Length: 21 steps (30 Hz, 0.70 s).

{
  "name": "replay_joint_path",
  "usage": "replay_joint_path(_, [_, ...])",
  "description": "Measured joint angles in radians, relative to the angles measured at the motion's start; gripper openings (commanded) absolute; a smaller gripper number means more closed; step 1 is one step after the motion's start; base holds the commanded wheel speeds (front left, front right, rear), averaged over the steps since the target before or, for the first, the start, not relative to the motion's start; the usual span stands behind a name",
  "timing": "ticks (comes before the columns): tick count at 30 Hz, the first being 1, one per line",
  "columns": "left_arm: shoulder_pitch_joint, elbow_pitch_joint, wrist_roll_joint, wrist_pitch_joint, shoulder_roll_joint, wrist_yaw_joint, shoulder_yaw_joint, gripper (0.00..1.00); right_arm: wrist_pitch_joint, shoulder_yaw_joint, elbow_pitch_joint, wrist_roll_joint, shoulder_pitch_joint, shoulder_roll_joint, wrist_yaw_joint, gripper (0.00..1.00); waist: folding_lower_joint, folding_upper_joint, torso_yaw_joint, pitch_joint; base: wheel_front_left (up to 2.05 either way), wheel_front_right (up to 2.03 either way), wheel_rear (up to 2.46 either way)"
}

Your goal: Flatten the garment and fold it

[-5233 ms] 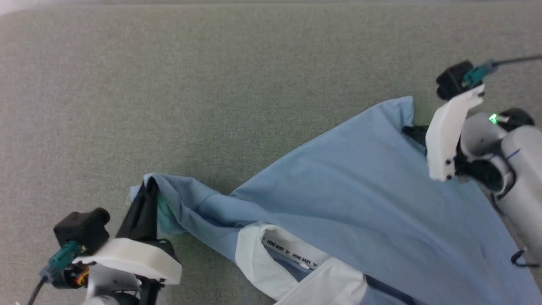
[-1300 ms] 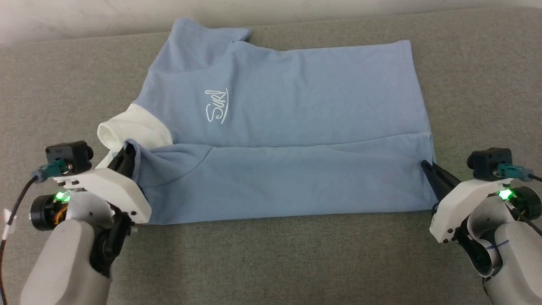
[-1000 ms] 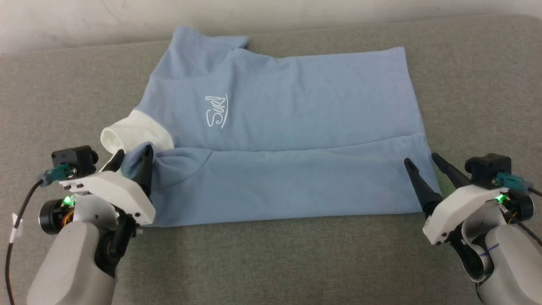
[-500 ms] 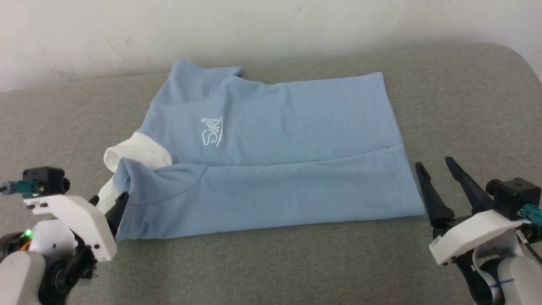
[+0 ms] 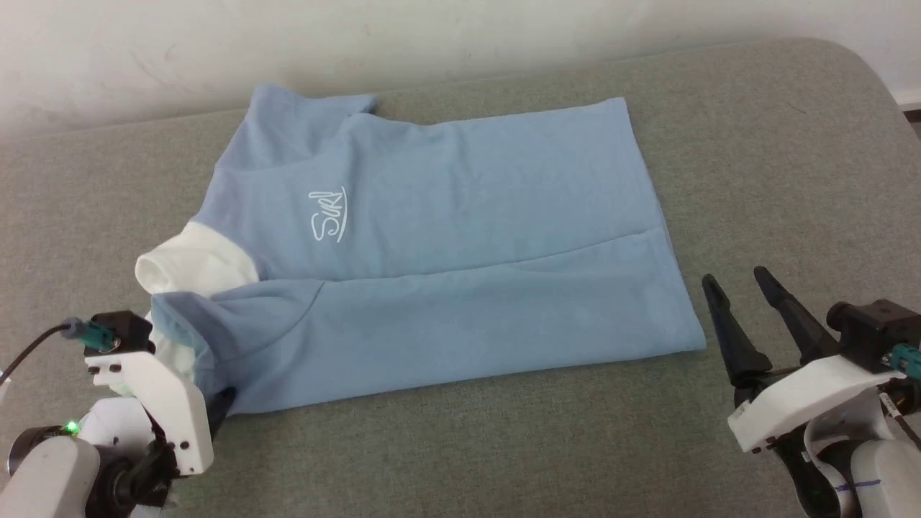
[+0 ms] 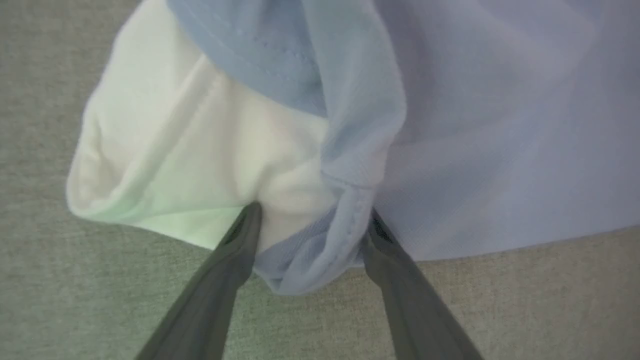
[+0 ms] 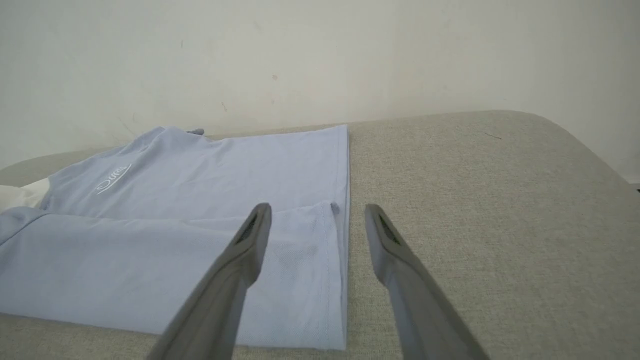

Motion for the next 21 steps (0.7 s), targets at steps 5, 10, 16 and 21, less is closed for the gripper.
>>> replay_joint_path(5, [-0.033, 0.031, -0.016, 0.023, -0.007, -0.017, -0.012, 0.00, 0.049, -0.009, 0.023, 0.026, -0.009, -0.033, 0.000, 1.00, 0.0000, 0.0000, -0.010, 0.013, 0.00, 0.00, 0.00])
replay_joint_path(10, [-0.042, 0.050, -0.027, 0.008, -0.026, -0.033, -0.015, 0.00, 0.202, 0.009, 0.098, 0.082, -0.033, -0.068, 0.000, 1.00, 0.0001, 0.0000, -0.003, 0.010, 0.00, 0.00, 0.00])
replay_joint_path(16, [-0.042, 0.035, -0.027, -0.029, -0.041, -0.037, -0.018, 0.00, 0.355, 0.054, 0.235, 0.151, -0.117, -0.099, 0.000, 1.00, 0.0003, 0.0000, 0.026, 0.007, 0.00, 0.00, 0.00])
replay_joint_path(21, [-0.041, -0.001, -0.015, -0.045, -0.048, -0.036, -0.028, 0.00, 0.438, 0.114, 0.353, 0.203, -0.202, -0.104, 0.000, 1.00, 0.0003, 0.0000, 0.054, 0.012, 0.00, 0.00, 0.00])
